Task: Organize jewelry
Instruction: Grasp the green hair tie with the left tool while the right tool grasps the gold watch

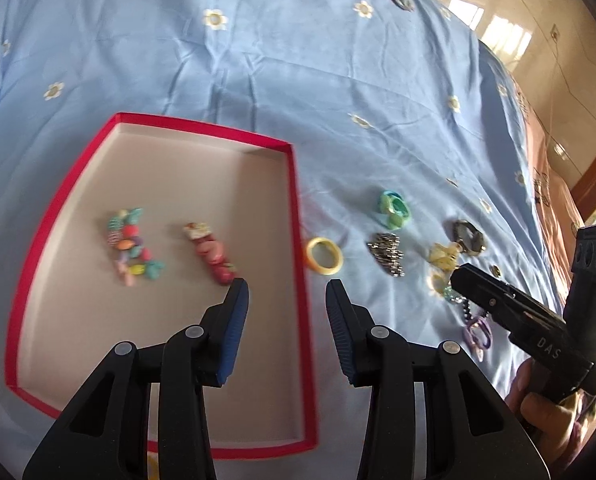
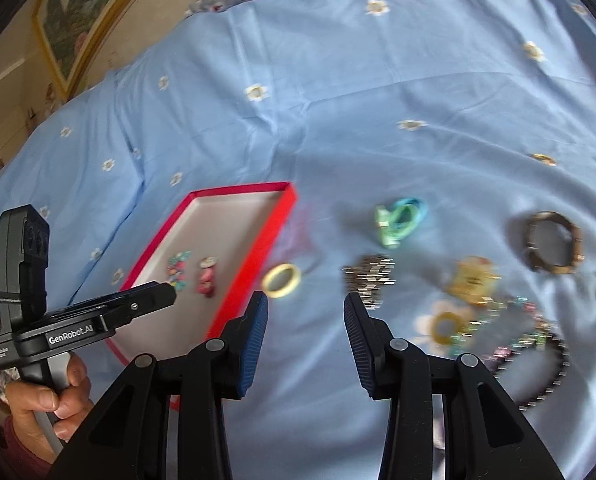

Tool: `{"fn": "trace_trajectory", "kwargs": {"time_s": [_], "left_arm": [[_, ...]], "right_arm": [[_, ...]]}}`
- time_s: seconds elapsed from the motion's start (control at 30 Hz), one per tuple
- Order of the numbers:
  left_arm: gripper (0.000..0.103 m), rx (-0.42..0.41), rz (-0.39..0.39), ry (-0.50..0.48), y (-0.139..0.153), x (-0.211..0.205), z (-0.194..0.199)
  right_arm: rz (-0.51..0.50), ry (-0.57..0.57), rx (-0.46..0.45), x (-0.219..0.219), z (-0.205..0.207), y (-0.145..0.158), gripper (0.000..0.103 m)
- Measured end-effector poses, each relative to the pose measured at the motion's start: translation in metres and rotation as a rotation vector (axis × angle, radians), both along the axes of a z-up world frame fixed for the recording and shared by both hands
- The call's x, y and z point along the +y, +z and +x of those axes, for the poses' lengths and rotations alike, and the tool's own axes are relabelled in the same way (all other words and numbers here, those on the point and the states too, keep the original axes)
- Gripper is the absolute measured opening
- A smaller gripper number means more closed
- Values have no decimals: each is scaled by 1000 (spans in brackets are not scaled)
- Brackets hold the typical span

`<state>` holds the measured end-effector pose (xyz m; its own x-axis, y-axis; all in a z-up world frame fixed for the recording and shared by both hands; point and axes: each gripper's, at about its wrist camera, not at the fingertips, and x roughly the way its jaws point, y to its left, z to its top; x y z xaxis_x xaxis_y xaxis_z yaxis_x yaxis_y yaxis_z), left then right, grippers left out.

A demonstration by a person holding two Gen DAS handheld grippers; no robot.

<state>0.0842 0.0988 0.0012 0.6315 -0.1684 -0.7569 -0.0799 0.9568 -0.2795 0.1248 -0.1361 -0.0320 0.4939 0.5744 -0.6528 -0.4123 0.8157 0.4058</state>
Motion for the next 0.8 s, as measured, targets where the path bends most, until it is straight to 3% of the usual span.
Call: {"fn": "trace_trajectory", "kwargs": {"time_s": [0.8], "left_arm": [[39, 38, -19, -172, -6, -87, 80]], "right_arm": [[-77, -281, -4, -122, 30, -7, 41]]}}
